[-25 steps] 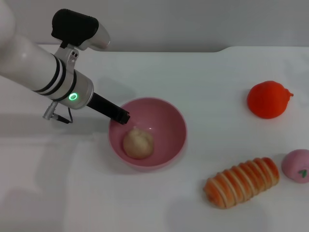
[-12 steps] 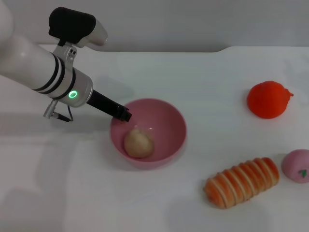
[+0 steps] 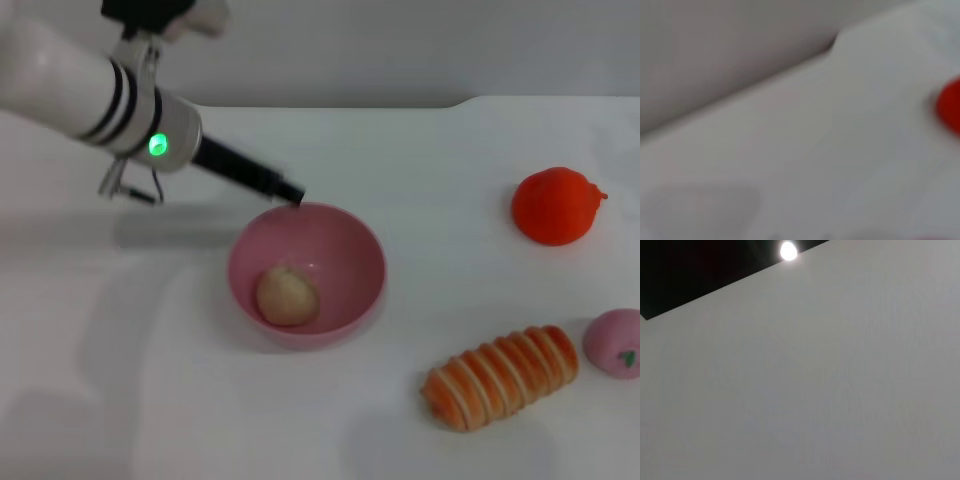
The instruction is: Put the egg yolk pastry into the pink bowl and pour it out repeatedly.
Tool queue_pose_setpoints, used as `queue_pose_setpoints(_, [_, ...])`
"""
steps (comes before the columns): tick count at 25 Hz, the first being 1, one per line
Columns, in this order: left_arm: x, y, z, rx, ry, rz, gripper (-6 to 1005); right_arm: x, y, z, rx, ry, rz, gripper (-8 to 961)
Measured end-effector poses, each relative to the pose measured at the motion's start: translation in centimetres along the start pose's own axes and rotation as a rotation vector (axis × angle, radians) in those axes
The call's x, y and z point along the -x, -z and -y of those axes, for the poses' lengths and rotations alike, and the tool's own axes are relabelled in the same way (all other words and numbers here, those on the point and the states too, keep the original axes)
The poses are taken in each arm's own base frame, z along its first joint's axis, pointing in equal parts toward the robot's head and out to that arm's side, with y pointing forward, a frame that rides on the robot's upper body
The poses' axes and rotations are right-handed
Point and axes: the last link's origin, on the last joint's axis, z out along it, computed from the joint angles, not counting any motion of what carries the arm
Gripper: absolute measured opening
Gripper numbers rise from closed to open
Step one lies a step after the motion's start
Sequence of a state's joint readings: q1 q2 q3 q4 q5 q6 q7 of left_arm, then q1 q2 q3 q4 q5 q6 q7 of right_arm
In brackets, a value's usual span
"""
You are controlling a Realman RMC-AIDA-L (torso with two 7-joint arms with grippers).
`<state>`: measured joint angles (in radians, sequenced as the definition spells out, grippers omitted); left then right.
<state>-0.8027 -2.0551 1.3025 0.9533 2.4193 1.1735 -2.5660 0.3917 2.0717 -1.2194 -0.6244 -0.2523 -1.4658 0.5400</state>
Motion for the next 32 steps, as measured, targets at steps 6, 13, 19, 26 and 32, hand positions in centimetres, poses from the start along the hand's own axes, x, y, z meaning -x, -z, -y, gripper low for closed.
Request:
queue_pose_setpoints(6, [-5.1, 4.6, -0.4, 0.030, -0.053, -0.267, 617, -0.1, 0.0, -0.1, 0.006, -0.003, -0.003, 555])
queue_pose_setpoints(13, [-8.1, 9.0, 1.2, 0.156, -0.055, -0.924, 711, -0.1, 0.2, -0.2, 0.002, -0.013, -0.005, 555])
queue_pose_setpoints(19, [-5.9, 8.7, 4.1, 0.036, -0.005, -1.276, 707, -0.1, 0.2, -0.2, -0.002, -0.008, -0.002, 555])
queue_pose_setpoints(26, [2.0, 5.8, 9.2, -0.622, -0.113, -1.269, 704, -0.2, 1.5, 1.9, -0.109, 0.201, -0.031, 555])
queue_pose_setpoints(32, [9.1, 6.5, 11.4, -0.755, 0.019, -1.224, 708, -1.3, 3.4, 4.0, -0.296, 0.346, -0.087, 555])
